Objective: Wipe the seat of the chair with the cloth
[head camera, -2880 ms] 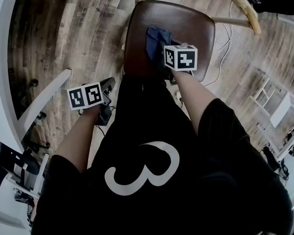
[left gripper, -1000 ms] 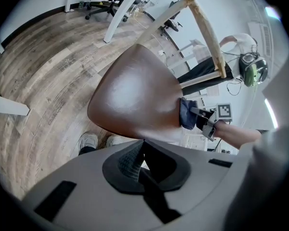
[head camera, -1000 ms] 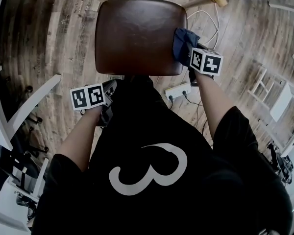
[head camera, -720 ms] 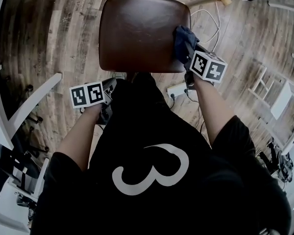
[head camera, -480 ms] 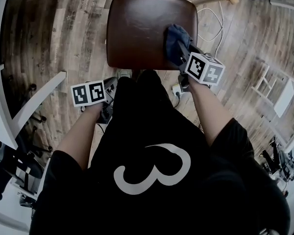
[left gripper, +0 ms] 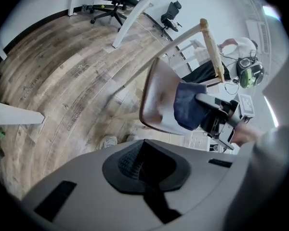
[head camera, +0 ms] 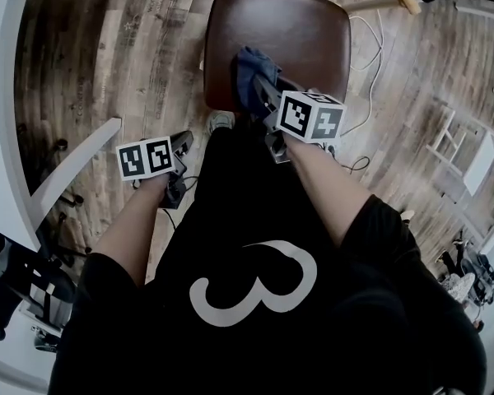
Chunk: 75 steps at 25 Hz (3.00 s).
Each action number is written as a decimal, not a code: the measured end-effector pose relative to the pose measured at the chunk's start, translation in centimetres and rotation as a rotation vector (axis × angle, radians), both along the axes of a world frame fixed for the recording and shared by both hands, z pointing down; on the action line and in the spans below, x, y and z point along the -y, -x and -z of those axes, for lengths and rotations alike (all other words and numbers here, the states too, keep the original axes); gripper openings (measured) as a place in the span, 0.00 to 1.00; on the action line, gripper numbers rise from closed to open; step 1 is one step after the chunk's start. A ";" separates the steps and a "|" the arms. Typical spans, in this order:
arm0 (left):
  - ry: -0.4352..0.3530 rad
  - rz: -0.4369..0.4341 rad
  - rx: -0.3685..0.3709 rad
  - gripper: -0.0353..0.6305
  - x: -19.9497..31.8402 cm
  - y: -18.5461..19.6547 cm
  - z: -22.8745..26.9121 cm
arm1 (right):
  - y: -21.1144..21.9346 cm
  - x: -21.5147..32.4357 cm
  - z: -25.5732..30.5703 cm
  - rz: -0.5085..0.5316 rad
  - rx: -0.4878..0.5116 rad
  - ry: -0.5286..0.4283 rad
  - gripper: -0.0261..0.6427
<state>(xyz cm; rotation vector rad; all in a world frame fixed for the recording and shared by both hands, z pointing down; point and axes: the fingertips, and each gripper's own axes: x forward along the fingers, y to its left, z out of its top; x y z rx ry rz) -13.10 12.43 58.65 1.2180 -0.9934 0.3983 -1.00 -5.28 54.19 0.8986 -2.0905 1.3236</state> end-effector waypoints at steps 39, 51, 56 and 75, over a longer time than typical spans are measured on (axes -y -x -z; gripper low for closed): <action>0.013 0.064 0.020 0.07 -2.5 4.4 -1.8 | 4.5 -2.7 -8.3 0.192 -0.192 0.022 0.12; 0.015 0.033 0.029 0.07 -2.1 0.9 -1.5 | -2.3 -1.3 -8.7 0.162 -0.242 0.004 0.12; 0.020 0.017 0.033 0.07 -2.1 -1.0 -1.4 | -5.0 -0.6 -8.6 0.170 -0.263 -0.027 0.12; -0.006 -0.050 0.042 0.07 -0.3 -9.0 -0.3 | -20.8 2.0 -9.1 -0.026 -0.352 -0.015 0.12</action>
